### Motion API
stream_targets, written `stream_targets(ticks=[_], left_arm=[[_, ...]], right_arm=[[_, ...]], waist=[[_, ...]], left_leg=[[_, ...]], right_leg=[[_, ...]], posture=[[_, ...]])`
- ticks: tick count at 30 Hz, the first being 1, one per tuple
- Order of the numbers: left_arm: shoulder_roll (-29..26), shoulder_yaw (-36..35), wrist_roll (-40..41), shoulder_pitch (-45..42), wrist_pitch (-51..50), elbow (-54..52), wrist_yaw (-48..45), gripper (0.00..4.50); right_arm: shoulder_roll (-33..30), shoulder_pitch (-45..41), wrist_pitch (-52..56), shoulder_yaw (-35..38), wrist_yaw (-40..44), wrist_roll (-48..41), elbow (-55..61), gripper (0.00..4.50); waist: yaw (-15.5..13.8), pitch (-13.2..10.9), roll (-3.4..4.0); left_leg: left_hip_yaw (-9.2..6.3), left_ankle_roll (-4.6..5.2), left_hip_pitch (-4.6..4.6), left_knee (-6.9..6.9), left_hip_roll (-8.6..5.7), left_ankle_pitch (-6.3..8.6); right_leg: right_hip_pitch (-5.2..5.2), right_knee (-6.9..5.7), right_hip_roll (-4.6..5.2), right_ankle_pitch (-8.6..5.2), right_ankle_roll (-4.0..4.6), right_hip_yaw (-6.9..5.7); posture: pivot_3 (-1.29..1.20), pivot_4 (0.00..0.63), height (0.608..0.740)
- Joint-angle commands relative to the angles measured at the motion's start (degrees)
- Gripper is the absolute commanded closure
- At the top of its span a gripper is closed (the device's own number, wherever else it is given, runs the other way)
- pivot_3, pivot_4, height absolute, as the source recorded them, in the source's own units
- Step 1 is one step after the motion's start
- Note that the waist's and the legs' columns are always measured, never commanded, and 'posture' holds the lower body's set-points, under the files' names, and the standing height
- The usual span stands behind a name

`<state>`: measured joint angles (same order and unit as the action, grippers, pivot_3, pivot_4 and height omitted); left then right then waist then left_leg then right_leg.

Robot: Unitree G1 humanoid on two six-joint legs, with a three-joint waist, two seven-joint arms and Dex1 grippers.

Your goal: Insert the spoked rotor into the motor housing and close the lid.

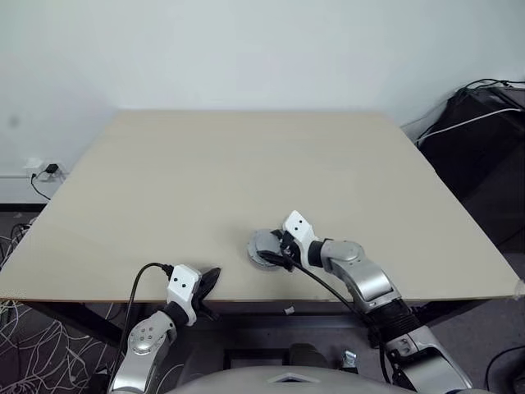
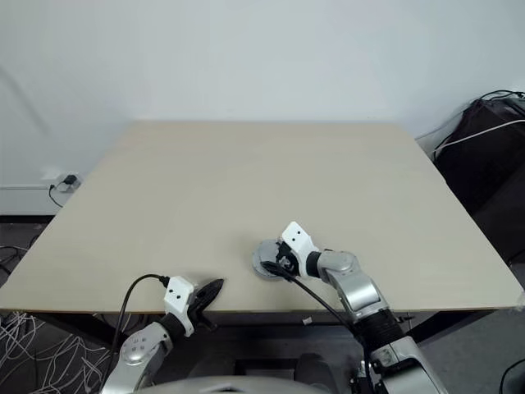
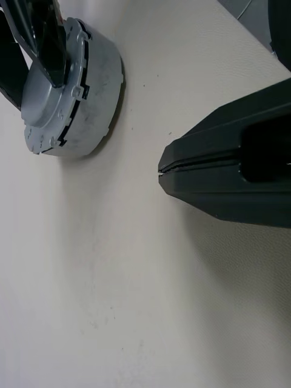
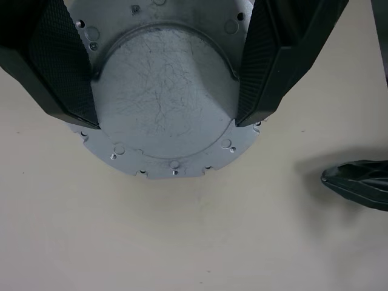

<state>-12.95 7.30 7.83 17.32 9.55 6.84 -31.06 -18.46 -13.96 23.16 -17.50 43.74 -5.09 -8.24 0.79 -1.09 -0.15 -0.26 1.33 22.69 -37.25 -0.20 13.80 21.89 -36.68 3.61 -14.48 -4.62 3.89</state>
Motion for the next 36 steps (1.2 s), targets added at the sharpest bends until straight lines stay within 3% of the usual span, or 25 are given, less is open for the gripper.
stream_targets(ticks=[1,8,14,36], left_arm=[[0.36,-0.17,0.32,-0.90,1.66,-0.14,-0.21,4.50],[0.72,0.15,0.10,-0.70,1.22,-1.05,0.09,4.50],[0.78,0.59,0.00,-0.11,-0.34,-3.65,0.58,4.50],[0.56,0.16,0.10,-0.89,0.21,-1.91,0.29,4.50]], right_arm=[[-1.13,0.54,1.90,-1.08,1.41,0.42,-0.48,1.31],[-0.47,0.21,5.33,0.72,1.66,-1.73,-0.77,1.31],[-2.98,-0.14,3.39,-1.77,2.26,1.20,-0.34,1.31],[-1.57,-0.47,0.98,-2.80,-3.22,3.94,-2.71,1.31]], waist=[[-0.02,0.00,0.00],[-0.05,0.02,-0.02],[-0.14,0.03,0.01],[0.44,0.05,0.03]], left_leg=[[0.00,0.01,0.00,0.01,0.00,-0.01],[-0.01,0.01,-0.01,0.03,0.00,0.01],[-0.02,-0.03,-0.01,0.02,-0.01,0.03],[-0.02,-0.16,-0.07,-0.03,0.04,0.11]], right_leg=[[0.00,0.00,0.00,-0.01,0.00,0.00],[0.00,0.00,0.00,-0.03,0.01,-0.01],[0.00,0.00,0.02,-0.03,0.01,-0.02],[-0.03,-0.09,0.02,-0.16,-0.32,-0.02]], posture=[[0.00,0.000,0.740],[0.00,0.000,0.740],[0.00,0.000,0.740],[0.00,0.000,0.740]])
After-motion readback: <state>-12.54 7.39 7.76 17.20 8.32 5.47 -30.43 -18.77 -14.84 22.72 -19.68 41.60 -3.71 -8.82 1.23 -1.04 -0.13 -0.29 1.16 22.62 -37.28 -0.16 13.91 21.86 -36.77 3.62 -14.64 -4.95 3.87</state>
